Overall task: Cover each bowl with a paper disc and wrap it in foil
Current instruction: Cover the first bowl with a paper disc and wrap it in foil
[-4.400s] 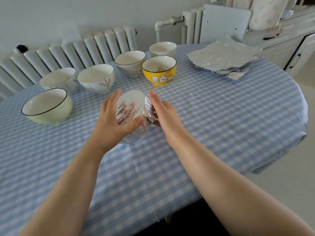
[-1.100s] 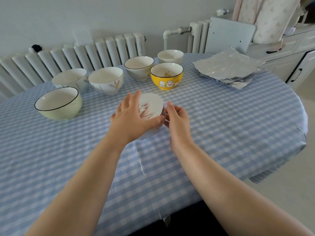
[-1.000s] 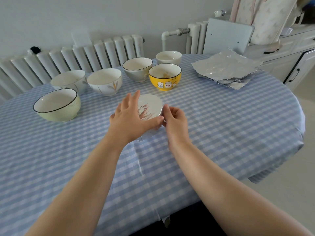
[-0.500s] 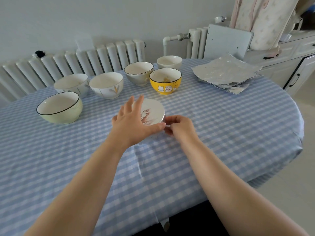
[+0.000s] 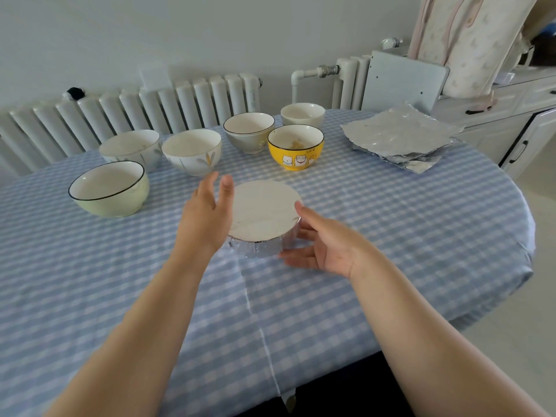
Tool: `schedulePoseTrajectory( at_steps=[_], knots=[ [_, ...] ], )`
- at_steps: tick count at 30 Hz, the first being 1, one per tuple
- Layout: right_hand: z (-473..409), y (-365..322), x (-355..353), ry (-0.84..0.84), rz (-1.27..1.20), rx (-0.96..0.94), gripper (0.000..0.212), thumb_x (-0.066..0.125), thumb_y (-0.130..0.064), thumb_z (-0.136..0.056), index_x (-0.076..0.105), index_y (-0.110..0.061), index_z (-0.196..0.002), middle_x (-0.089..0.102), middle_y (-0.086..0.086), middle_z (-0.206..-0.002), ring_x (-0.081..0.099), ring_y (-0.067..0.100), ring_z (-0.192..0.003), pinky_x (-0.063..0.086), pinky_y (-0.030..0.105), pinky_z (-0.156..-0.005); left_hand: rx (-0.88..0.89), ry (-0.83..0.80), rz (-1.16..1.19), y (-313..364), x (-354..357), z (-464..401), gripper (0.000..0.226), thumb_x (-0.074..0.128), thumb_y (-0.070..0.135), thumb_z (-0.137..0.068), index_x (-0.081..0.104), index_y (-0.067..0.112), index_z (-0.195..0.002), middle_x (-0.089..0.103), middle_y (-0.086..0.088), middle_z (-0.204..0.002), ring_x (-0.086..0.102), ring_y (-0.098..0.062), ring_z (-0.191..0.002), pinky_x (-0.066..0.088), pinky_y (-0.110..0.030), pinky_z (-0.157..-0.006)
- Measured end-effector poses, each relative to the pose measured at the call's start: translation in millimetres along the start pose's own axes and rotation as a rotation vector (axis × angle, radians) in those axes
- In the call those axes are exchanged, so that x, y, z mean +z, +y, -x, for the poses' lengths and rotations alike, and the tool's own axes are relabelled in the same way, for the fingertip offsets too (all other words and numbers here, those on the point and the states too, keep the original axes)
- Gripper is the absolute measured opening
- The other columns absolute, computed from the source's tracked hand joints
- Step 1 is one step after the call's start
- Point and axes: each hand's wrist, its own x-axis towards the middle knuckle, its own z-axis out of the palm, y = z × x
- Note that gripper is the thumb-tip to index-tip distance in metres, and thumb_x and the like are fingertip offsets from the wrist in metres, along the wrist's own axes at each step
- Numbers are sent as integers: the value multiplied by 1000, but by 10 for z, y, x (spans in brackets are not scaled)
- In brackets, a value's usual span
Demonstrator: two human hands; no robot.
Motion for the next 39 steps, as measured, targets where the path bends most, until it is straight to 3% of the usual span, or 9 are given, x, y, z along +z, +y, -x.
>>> schedulePoseTrajectory(
  at_steps=[2,6,11,16,21,25,30,32,39],
  knots=[
    [-30,50,-1,-18,-54,-12,44,69,-43,-84,65,-7,-108,68,12,-96,70,36,-77,61,42,-73,-215,-120,249,-66,-19,11,58,29,66,-96,56,17,-108,60,3,-93,56,-19,-87,50,-43,-82],
    [-56,99,10,-29,-138,-49,30,63,-32,-93,63,-8,-111,70,11,-93,70,32,-75,63,42,-70,-578,-317,749,-143,-103,87,32,54,42,-99,66,14,-107,68,-5,-88,67,-21,-76,57,-38,-68],
    [-79,127,49,11,-170,-74,30,63,-26,-93,61,-8,-116,69,12,-99,72,32,-84,61,40,-67,-610,-439,878,-280,-176,150,27,63,29,-94,66,8,-110,68,-11,-96,69,-29,-81,58,-46,-82],
    [-159,81,226,16,-156,-104,20,61,-24,-94,63,-9,-107,64,8,-92,72,28,-76,62,40,-66,-619,-441,1039,-370,-298,165,43,72,27,-78,65,8,-115,66,-10,-99,69,-33,-79,59,-45,-79],
    [-329,2,651,-21,-144,-128,16,59,-22,-95,63,-8,-99,60,10,-92,71,29,-72,63,42,-65,-620,-275,1214,-507,-511,178,46,76,25,-69,64,4,-108,59,-13,-99,68,-32,-84,60,-45,-82],
    [-501,-62,1047,-94,-139,-115,18,62,-24,-94,64,-8,-101,60,10,-100,67,31,-89,62,40,-64,-615,-167,1274,-634,-796,163,40,74,30,-69,62,8,-100,58,-15,-103,62,-27,-93,60,-37,-81],
    [-676,-218,1562,-252,-6,-114,55,69,-47,-83,61,-11,-124,68,9,-110,71,36,-94,61,42,-80,-558,58,1319,-786,-1193,95,65,79,37,-65,62,10,-122,68,-10,-96,66,-24,-91,60,-35,-84],
    [-731,-269,1776,-273,11,-105,72,68,-54,-75,54,-11,-130,68,6,-118,72,37,-95,60,42,-82,-546,160,1360,-840,-1338,60,63,80,39,-67,62,9,-120,69,-11,-95,68,-24,-89,60,-35,-84],
    [-968,-110,2158,-207,87,-99,47,64,-39,-93,49,-15,-131,56,7,-130,73,31,-93,58,39,-80,-499,512,1370,-1230,-1875,-229,33,72,42,-86,63,13,-100,64,-7,-100,65,-21,-98,56,-38,-92]
  ],
)
